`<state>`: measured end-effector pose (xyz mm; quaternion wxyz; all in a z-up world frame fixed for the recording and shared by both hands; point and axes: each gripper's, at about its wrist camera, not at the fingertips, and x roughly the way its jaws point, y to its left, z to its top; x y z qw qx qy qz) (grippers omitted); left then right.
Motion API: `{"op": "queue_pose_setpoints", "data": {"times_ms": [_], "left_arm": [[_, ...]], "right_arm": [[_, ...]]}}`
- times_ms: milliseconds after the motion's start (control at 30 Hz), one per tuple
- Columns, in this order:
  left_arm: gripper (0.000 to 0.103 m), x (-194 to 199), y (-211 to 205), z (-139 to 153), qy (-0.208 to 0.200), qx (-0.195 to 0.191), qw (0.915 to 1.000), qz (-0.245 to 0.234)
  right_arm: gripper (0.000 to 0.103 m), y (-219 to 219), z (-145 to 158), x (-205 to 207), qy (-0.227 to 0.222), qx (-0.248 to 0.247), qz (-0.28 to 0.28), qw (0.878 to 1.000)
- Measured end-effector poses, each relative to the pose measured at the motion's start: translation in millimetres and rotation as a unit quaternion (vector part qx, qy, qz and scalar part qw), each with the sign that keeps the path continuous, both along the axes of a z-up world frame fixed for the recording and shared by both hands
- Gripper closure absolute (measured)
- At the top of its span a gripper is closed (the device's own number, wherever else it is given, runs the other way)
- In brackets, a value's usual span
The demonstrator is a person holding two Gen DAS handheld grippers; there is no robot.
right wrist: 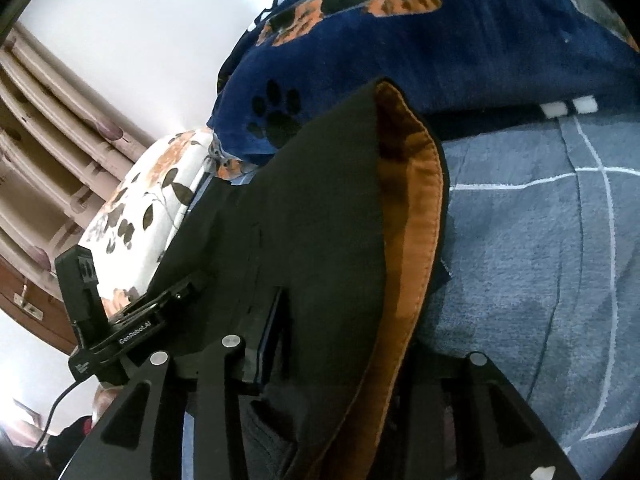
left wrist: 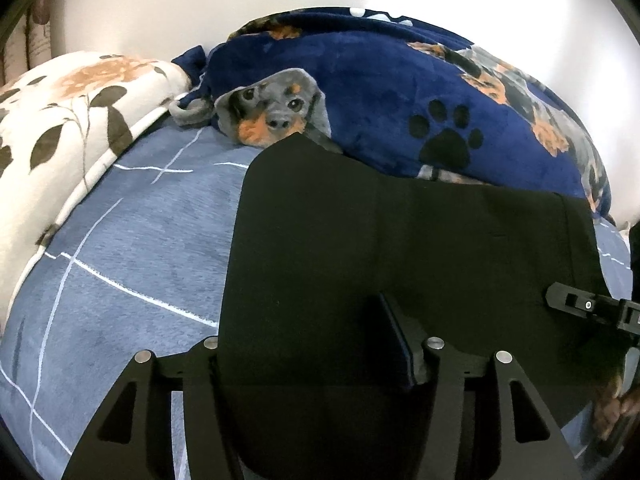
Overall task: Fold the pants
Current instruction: 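Lay the orange-lined trouser end down over the folded trousers with the right gripper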
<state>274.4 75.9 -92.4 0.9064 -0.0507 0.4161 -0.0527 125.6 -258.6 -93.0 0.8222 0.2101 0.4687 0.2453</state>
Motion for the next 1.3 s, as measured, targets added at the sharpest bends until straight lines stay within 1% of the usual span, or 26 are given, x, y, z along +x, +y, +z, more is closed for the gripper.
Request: {"op": "queue_pose_setpoints", "data": {"times_ms": [67, 200, 333, 667, 1000, 1300], "left_arm": [[0.045, -0.1, 1.1, -0.1, 0.0, -0.003, 1.0, 0.002], [0.038, 0.3, 3.4, -0.5, 0.002, -0.003, 0.9999, 0.013], [0.034, -0.6, 4.5, -0.5, 0.003, -0.001, 0.9998, 0.02], [0.032, -0.6, 4.6, -0.7, 0.003, 0.001, 0.9997, 0.023], [0.031, -0.5, 5.3, -0.4, 0.003, 0.001, 0.9997, 0.024], [0.026, -1.2, 9.5, -0.1, 0.003, 0.009, 0.9993, 0.036]], "right_arm": [[0.069, -0.4, -1.2, -0.2, 0.0, 0.002, -0.001, 1.0], [0.068, -3.5, -2.1, -2.0, -0.003, 0.0, -0.003, 1.0], [0.067, -3.4, -2.0, -3.8, -0.006, -0.001, -0.004, 1.0], [0.067, -2.4, -1.5, -2.1, -0.007, -0.004, -0.005, 1.0], [0.065, 0.5, -0.6, -2.3, -0.015, -0.017, -0.01, 1.0], [0.061, 7.6, 2.2, -4.4, -0.029, -0.047, -0.014, 0.998]]}}
